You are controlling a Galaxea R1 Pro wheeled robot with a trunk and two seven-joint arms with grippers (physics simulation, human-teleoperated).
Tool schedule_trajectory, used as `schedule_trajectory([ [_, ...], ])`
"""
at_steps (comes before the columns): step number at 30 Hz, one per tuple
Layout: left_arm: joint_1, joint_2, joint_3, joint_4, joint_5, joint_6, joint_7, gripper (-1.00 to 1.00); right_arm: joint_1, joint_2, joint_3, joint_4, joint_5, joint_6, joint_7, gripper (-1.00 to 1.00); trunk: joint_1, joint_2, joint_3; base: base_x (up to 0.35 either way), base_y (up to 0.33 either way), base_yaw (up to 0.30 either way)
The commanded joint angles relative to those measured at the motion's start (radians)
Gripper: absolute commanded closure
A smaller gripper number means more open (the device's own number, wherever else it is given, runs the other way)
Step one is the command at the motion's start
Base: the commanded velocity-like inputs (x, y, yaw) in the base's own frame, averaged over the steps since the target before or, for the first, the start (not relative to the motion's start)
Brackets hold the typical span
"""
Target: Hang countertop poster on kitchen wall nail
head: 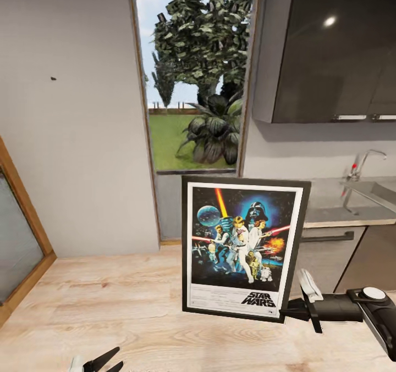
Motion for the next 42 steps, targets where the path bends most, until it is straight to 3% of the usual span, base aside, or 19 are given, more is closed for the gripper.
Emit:
schedule_trajectory([
  [1, -0.001, 0.000, 0.008, 0.001, -0.006, -0.008, -0.002, -1.00, 0.000, 0.000, 0.000, 0.000, -0.001, 0.008, 0.004, 1.00, 0.000, -0.001, -0.001, 0.000, 0.000, 0.290],
  [17, -0.001, 0.002, 0.008, 0.001, -0.006, -0.006, -0.002, -1.00, 0.000, 0.000, -0.001, 0.000, -0.001, 0.008, 0.004, 1.00, 0.000, -0.001, -0.001, 0.040, 0.028, 0.274],
  [42, -0.001, 0.003, 0.008, 0.000, -0.006, -0.006, -0.002, -1.00, 0.000, 0.000, -0.002, 0.000, -0.001, 0.009, 0.004, 1.00, 0.000, -0.001, -0.001, 0.226, 0.271, 0.010],
])
